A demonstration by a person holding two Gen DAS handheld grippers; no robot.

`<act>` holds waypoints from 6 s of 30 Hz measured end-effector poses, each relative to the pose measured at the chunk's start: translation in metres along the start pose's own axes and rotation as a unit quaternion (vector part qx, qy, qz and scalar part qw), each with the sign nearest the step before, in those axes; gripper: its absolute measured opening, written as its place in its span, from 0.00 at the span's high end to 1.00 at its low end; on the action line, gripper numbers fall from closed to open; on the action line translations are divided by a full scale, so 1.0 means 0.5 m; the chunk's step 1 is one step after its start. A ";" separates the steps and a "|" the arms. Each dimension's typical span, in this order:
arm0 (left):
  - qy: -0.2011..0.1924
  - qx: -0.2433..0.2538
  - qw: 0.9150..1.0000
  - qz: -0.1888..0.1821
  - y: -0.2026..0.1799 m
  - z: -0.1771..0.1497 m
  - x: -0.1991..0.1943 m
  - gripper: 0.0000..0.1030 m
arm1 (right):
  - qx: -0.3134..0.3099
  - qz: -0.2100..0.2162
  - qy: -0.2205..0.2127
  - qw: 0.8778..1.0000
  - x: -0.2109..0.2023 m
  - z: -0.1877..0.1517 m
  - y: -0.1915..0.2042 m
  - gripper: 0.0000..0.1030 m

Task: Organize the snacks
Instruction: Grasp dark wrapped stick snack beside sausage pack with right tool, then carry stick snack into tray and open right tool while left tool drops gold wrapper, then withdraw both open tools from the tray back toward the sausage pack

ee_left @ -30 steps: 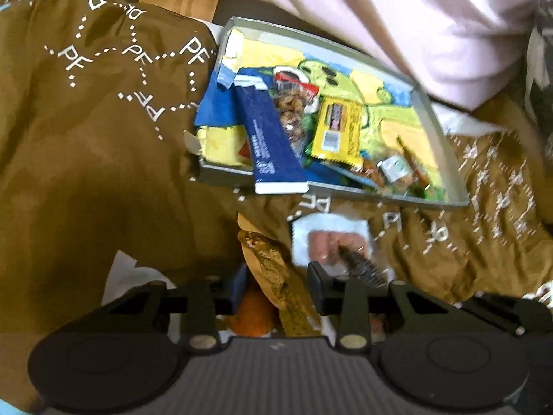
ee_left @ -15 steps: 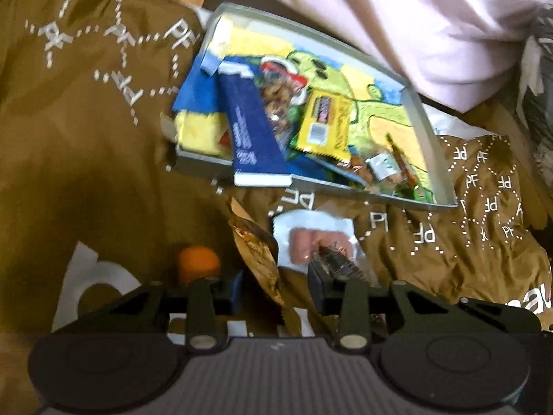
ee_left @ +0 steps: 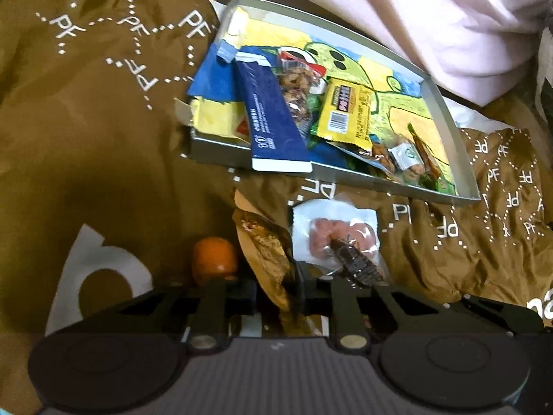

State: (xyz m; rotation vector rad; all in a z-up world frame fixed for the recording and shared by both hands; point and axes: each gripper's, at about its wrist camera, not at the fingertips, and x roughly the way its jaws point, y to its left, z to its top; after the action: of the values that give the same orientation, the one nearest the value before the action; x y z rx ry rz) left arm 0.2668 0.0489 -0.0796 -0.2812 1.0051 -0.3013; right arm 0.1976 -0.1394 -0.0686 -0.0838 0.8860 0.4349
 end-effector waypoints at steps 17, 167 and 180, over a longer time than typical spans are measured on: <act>-0.074 0.035 0.996 0.031 -0.061 -0.014 -0.099 0.85 | -0.270 -0.136 -0.137 0.943 -0.085 -0.039 0.130 0.96; -0.120 0.078 0.976 0.166 -0.092 -0.174 -0.212 0.00 | -0.003 -0.114 -0.139 0.984 -0.232 -0.062 0.037 0.01; -0.090 0.073 0.978 0.171 -0.076 -0.160 -0.182 0.00 | -0.004 -0.107 -0.112 0.988 -0.176 -0.039 0.018 0.01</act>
State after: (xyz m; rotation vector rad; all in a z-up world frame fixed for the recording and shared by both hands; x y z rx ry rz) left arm 0.1482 0.0405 -0.0349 0.0012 0.8300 -0.0342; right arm 0.1315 -0.1655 -0.0128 -0.1334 0.6452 0.2415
